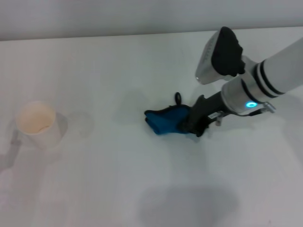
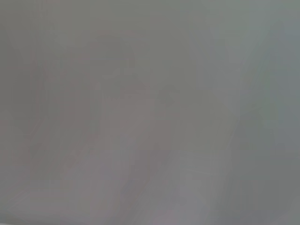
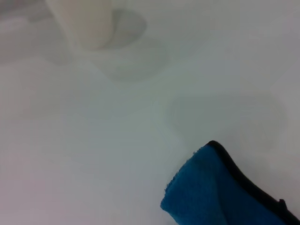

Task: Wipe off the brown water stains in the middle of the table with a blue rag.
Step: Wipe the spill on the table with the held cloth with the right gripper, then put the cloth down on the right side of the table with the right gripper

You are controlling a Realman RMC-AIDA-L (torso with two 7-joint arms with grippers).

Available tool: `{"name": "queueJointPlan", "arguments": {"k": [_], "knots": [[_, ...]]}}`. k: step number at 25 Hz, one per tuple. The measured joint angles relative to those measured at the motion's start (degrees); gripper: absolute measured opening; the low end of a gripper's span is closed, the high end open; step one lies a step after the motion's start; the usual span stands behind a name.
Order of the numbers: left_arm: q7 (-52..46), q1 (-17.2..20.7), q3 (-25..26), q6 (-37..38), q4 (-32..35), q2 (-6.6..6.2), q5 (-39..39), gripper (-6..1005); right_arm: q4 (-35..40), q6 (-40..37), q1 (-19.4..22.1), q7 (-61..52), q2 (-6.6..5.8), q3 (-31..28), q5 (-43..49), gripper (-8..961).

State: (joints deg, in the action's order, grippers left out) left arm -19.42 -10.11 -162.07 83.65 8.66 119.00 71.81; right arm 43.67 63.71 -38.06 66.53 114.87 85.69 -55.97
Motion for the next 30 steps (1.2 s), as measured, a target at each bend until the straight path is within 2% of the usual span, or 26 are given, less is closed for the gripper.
{"name": "queueJointPlan", "arguments": {"k": [5,17,22,30], "knots": [[0.0,-0.3,0.0,0.0,0.0,0.0,0.0,874,2.6,8.7,0.7,-2.1,-0.01,-4.8,5.0,51],[0.0,-1.7,0.0,0.0,0.0,0.03,0.3,875,5.9,24.7,0.0,-5.3,0.13,-5.2,8.2,52],[0.0,-1.9,0.0,0.0,0.0,0.09,0.5,875,6.5,25.9,0.0,-4.8,0.26,-6.7,8.2,52],[0.0,-1.9,0.0,-0.1,0.1,0.09,0.5,876,6.4,23.2,1.1,-4.7,0.43,-6.7,8.2,53]]}}
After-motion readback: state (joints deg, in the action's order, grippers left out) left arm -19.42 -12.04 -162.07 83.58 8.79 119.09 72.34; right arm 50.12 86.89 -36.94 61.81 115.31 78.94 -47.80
